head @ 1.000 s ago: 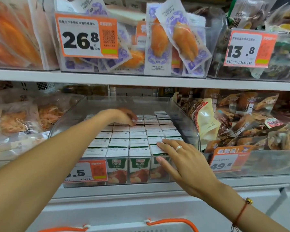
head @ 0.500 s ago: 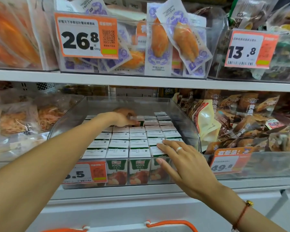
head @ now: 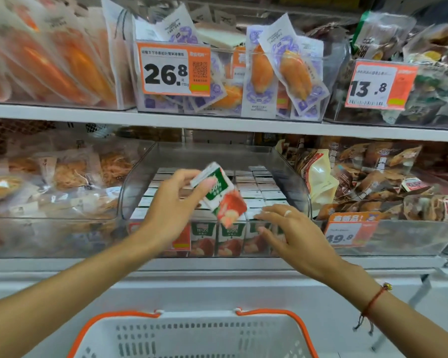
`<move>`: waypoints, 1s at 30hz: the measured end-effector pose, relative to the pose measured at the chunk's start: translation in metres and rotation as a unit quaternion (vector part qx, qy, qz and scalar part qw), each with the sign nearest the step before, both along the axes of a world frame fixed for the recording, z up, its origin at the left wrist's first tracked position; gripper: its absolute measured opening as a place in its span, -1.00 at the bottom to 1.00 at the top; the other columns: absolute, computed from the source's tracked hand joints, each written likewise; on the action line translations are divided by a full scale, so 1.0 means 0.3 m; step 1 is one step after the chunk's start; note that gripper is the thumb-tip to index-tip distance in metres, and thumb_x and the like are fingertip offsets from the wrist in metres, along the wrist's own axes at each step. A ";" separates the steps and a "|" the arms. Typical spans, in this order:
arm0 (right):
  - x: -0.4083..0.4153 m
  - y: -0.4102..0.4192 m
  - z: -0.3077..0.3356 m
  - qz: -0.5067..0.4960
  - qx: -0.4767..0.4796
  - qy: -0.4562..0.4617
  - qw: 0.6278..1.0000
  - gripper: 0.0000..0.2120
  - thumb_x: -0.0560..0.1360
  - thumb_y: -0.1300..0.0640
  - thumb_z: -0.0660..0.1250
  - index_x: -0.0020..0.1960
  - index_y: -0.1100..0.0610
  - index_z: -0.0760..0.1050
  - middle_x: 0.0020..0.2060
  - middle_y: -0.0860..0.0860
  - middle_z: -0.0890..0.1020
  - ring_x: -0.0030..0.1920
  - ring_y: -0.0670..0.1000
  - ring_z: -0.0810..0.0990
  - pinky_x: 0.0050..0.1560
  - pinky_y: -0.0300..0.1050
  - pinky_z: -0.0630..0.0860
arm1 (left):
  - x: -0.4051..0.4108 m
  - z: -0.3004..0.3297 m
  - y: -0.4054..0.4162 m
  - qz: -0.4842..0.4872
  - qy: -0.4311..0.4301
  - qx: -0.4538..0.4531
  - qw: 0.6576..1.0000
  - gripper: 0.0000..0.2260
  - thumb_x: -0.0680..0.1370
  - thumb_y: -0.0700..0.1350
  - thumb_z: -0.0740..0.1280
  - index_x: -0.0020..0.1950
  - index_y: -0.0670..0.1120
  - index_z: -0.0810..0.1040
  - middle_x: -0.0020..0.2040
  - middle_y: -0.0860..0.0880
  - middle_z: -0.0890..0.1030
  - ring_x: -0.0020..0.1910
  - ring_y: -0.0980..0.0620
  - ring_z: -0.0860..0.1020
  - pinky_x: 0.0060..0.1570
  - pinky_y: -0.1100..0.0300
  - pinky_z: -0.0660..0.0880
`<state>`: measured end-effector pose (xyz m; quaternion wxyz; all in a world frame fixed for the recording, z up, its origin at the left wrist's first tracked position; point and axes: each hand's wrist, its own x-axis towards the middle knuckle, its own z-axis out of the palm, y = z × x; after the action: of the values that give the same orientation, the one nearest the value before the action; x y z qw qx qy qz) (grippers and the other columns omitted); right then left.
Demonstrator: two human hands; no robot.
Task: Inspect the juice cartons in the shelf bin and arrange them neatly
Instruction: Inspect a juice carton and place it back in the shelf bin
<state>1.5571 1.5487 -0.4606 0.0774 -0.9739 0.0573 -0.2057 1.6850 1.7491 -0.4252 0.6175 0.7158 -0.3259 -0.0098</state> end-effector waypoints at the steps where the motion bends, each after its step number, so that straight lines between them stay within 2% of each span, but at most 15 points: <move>1: -0.017 0.024 0.002 0.004 0.014 -0.008 1.000 -0.68 0.61 -0.03 0.22 0.33 0.01 0.51 0.28 -0.08 0.54 0.31 -0.05 0.43 0.26 -0.19 0.33 | -0.048 -0.020 0.040 -0.004 0.033 0.002 0.999 -0.74 0.39 0.17 0.34 0.00 0.08 0.55 -0.02 0.12 0.66 0.00 0.17 0.60 -0.03 0.26 0.54; 3: -0.054 0.085 0.004 0.010 0.076 -0.027 0.997 -0.70 0.61 0.01 0.24 0.30 0.01 0.53 0.22 -0.08 0.56 0.24 -0.08 0.46 0.19 -0.22 0.40 | -0.128 -0.070 0.105 -0.013 0.111 -0.010 0.994 -0.71 0.30 0.15 0.34 -0.06 0.04 0.59 -0.16 0.14 0.69 -0.10 0.22 0.61 -0.11 0.34 0.53; 5: -0.089 0.163 0.006 0.032 0.193 -0.033 0.980 -0.69 0.60 -0.06 0.20 0.25 -0.01 0.57 0.13 -0.17 0.59 0.14 -0.20 0.52 0.09 -0.37 0.45 | -0.186 -0.119 0.152 -0.022 0.166 0.000 0.986 -0.73 0.36 0.09 0.37 -0.03 -0.01 0.61 -0.23 0.13 0.70 -0.20 0.28 0.62 -0.26 0.45 0.49; 6: -0.101 0.204 0.009 0.049 0.262 -0.012 0.964 -0.64 0.58 -0.14 0.17 0.22 -0.02 0.58 0.13 -0.21 0.60 0.13 -0.24 0.53 0.10 -0.41 0.43 | -0.206 -0.141 0.169 -0.019 0.194 0.002 0.981 -0.77 0.42 0.05 0.37 0.00 -0.03 0.61 -0.23 0.11 0.71 -0.24 0.30 0.63 -0.32 0.47 0.48; 8: -0.118 0.273 0.002 0.072 0.384 0.058 0.919 -0.50 0.47 -0.31 0.10 0.19 -0.08 0.60 0.13 -0.25 0.62 0.16 -0.29 0.54 0.18 -0.32 0.43 | -0.236 -0.166 0.191 -0.018 0.247 0.001 0.969 -0.83 0.50 -0.02 0.37 0.02 -0.06 0.60 -0.23 0.08 0.71 -0.26 0.28 0.64 -0.32 0.42 0.54; 9: -0.124 0.296 -0.009 0.070 0.435 0.092 0.893 -0.50 0.43 -0.34 0.09 0.15 -0.13 0.60 0.08 -0.27 0.64 0.13 -0.31 0.55 0.16 -0.29 0.46 | -0.246 -0.174 0.199 -0.020 0.262 0.003 0.965 -0.84 0.52 -0.02 0.36 0.03 -0.06 0.60 -0.22 0.08 0.72 -0.25 0.27 0.65 -0.31 0.39 0.56; 11: -0.129 0.331 -0.028 0.053 0.501 0.132 0.854 -0.61 0.48 -0.30 0.14 0.04 -0.13 0.62 -0.04 -0.27 0.67 0.01 -0.30 0.60 0.07 -0.25 0.52 | -0.263 -0.182 0.212 -0.021 0.280 0.012 0.960 -0.83 0.54 0.00 0.36 0.04 -0.06 0.60 -0.21 0.09 0.72 -0.24 0.25 0.66 -0.34 0.41 0.54; 13: -0.129 0.350 -0.039 0.041 0.518 0.132 0.844 -0.70 0.53 -0.18 0.22 0.07 -0.07 0.63 -0.04 -0.16 0.70 -0.03 -0.21 0.64 0.04 -0.23 0.52 | -0.273 -0.181 0.223 -0.029 0.300 0.020 0.953 -0.81 0.55 0.03 0.34 0.06 -0.04 0.62 -0.20 0.08 0.72 -0.22 0.21 0.67 -0.38 0.44 0.50; 15: -0.126 0.361 -0.044 0.037 0.526 0.129 0.840 -0.70 0.54 -0.10 0.26 0.13 0.03 0.63 0.00 -0.02 0.71 -0.04 -0.12 0.63 0.07 -0.17 0.52 | -0.270 -0.183 0.231 -0.042 0.328 0.023 0.943 -0.76 0.55 0.04 0.34 0.08 -0.07 0.65 -0.15 0.02 0.74 -0.14 0.14 0.69 -0.34 0.42 0.53; 19: -0.128 0.368 -0.063 0.013 0.559 0.115 0.821 -0.69 0.57 -0.05 0.26 0.14 0.12 0.62 0.02 0.08 0.71 0.09 0.12 0.66 0.24 0.09 0.50 | -0.238 -0.191 0.242 -0.106 0.390 0.033 0.914 -0.70 0.54 0.06 0.35 0.10 -0.11 0.68 0.01 -0.05 0.72 0.05 0.03 0.67 -0.01 0.26 0.62; 21: -0.131 0.367 -0.073 -0.005 0.571 0.111 0.814 -0.70 0.56 -0.06 0.28 0.12 0.11 0.63 -0.01 0.05 0.72 0.08 0.11 0.67 0.26 0.10 0.52 | -0.221 -0.198 0.249 -0.145 0.385 0.056 0.910 -0.73 0.53 0.02 0.37 0.14 -0.09 0.68 0.06 -0.02 0.71 0.11 0.05 0.65 0.16 0.16 0.57; 23: -0.133 0.361 -0.079 -0.018 0.579 0.115 0.807 -0.71 0.55 -0.06 0.29 0.10 0.10 0.63 -0.04 0.04 0.73 0.04 0.10 0.69 0.24 0.07 0.54 | -0.215 -0.205 0.252 -0.167 0.374 0.082 0.909 -0.73 0.53 -0.01 0.39 0.19 -0.04 0.64 0.10 0.02 0.70 0.16 0.09 0.63 0.25 0.10 0.52; 26: -0.130 0.349 -0.080 -0.030 0.574 0.122 0.809 -0.68 0.55 -0.10 0.29 0.10 0.11 0.61 -0.04 0.06 0.72 -0.02 0.06 0.70 0.14 -0.02 0.60 | -0.222 -0.212 0.247 -0.165 0.345 0.110 0.917 -0.70 0.52 -0.01 0.41 0.26 0.02 0.58 0.11 0.08 0.69 0.14 0.17 0.62 0.18 0.19 0.55; 30: -0.129 0.351 -0.079 -0.046 0.554 0.145 0.818 -0.58 0.55 -0.20 0.21 0.14 0.11 0.56 -0.02 0.07 0.67 -0.04 0.05 0.70 0.13 -0.05 0.61 | -0.236 -0.212 0.243 -0.151 0.317 0.121 0.929 -0.74 0.52 -0.03 0.42 0.21 0.08 0.59 0.04 0.11 0.71 0.05 0.22 0.64 0.04 0.32 0.56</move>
<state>1.5185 1.6539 -0.4843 0.5853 -0.7812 0.2172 0.0006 1.6142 1.8219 -0.4887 0.5889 0.6868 -0.2137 -0.3685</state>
